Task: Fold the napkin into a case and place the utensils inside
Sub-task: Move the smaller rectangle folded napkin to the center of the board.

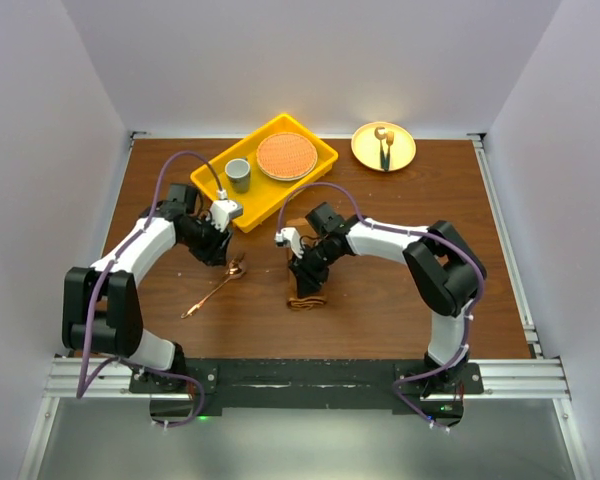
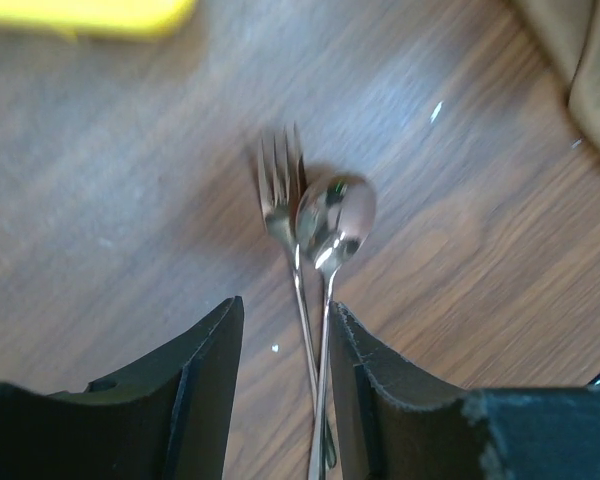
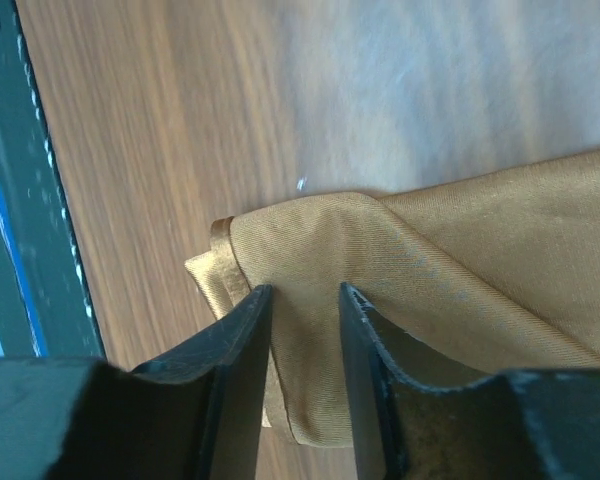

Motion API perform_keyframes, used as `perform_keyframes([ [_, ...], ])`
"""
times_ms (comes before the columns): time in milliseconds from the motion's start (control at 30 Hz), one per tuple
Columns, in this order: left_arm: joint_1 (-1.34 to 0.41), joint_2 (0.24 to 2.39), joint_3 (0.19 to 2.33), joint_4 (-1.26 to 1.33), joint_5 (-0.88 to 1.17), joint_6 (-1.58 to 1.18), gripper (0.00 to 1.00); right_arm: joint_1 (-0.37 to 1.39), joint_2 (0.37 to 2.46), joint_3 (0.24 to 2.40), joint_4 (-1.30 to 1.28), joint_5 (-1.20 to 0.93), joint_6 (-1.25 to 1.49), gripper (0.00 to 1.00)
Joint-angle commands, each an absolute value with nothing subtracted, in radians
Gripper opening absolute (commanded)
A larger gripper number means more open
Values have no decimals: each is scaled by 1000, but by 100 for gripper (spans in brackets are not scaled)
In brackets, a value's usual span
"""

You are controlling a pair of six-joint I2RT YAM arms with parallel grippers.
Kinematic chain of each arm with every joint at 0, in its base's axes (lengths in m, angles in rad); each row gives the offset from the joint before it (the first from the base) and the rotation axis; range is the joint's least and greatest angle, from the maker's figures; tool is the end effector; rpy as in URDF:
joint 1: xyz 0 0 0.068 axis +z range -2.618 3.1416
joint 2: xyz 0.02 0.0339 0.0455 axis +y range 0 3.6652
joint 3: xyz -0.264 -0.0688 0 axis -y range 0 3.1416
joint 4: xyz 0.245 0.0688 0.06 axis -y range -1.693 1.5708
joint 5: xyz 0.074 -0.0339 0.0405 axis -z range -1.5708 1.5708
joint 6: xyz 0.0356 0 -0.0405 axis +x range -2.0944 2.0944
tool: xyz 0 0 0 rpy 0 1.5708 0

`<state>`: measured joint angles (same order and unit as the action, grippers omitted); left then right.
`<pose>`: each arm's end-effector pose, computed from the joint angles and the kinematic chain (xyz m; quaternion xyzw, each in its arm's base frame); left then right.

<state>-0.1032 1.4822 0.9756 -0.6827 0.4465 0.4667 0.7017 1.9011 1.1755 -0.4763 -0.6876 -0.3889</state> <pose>0.2764 -0.0441 0.2116 0.3094 0.9071 -0.1804 0.2211 0.2644 0.2531 0.1509 -0.5329 0.7592 0.3542 0.1190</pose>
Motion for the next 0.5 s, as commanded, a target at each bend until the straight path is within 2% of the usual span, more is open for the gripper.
perform_keyframes([
  [0, -113, 1437, 927, -669, 393, 514, 45, 707, 1934, 1215, -350, -638, -267, 42],
  [267, -280, 1355, 839, -660, 293, 603, 39, 706, 1835, 1330, -428, -684, -192, 53],
  [467, -322, 1377, 818, -620, 206, 568, 36, 681, 1752, 1414, -503, -663, -186, 59],
])
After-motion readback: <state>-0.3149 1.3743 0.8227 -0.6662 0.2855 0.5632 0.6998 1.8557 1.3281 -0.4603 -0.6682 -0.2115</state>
